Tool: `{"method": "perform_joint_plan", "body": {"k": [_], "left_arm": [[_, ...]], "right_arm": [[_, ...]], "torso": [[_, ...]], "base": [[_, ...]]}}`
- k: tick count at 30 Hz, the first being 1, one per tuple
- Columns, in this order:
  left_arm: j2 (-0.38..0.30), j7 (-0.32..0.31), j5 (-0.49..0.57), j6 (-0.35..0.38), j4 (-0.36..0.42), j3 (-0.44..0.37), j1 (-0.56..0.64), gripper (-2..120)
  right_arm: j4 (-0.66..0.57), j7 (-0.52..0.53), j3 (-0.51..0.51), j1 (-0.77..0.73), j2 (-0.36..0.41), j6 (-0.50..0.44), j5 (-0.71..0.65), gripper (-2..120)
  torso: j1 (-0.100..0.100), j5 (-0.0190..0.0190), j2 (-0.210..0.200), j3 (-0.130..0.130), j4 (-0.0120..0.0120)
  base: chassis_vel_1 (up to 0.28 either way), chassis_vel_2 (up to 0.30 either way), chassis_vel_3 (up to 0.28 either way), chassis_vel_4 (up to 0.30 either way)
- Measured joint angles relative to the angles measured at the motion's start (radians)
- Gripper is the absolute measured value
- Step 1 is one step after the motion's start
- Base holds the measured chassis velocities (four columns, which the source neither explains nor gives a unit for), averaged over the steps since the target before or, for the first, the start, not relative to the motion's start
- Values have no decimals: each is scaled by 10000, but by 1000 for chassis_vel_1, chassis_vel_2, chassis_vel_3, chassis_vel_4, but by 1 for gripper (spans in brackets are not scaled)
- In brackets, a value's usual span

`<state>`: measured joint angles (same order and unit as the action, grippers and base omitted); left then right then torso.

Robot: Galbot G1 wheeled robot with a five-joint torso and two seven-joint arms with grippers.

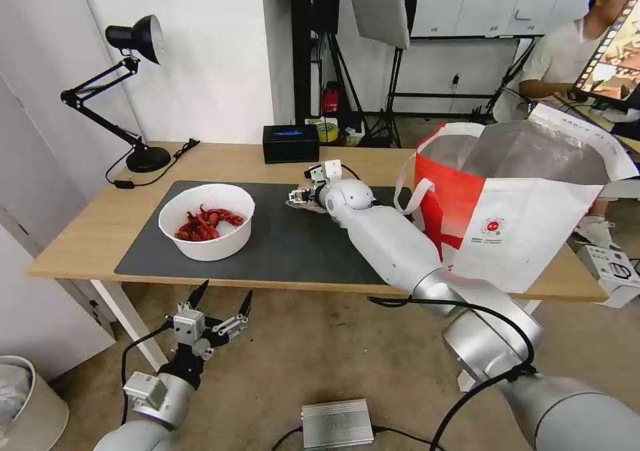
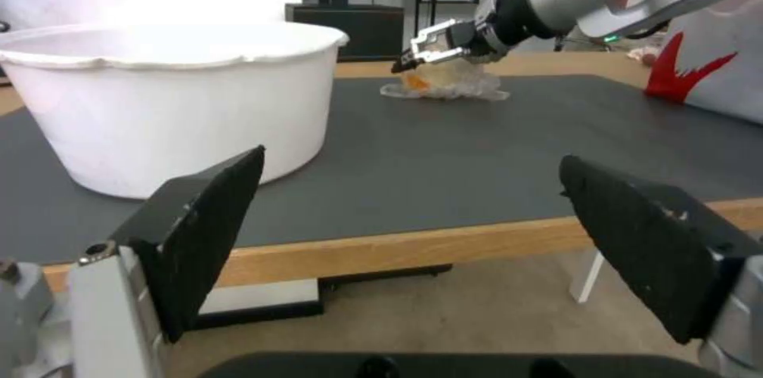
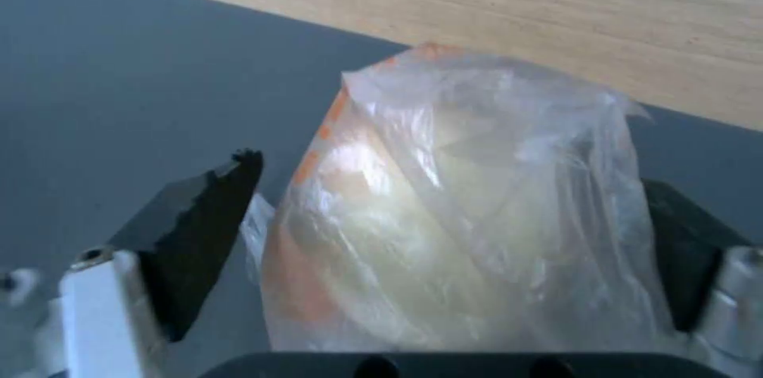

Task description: Pick up the trash from the table and place it into the takeout bag.

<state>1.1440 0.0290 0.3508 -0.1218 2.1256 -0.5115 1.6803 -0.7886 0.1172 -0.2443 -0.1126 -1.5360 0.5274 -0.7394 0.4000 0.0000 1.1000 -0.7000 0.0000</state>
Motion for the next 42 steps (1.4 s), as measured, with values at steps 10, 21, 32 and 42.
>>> {"method": "perform_joint_plan", "body": {"k": [10, 21, 32, 42], "left_arm": [[12, 3, -1, -9, -2, -20, 18, 100], [12, 5, -5, -23, 58, -55, 49, 100], [19, 3, -17, -23, 136, -73, 67, 100], [62, 2, -28, -17, 196, -186, 153, 100]], "right_arm": [[-61, 98, -27, -113, 2, 140, 103, 61], [-301, 328, -30, -281, 79, 309, 94, 19], [-873, 625, -42, -451, 378, 492, -623, 6], [-3561, 2017, 18, -1077, 1423, 687, -1406, 6]], "torso": [[0, 0, 0, 0, 0], [0, 0, 1, 1, 1], [0, 0, 0, -1, 0], [0, 1, 0, -1, 1]], "base": [[0, 0, 0, 0], [0, 0, 0, 0], [0, 0, 0, 0], [0, 0, 0, 0]]}}
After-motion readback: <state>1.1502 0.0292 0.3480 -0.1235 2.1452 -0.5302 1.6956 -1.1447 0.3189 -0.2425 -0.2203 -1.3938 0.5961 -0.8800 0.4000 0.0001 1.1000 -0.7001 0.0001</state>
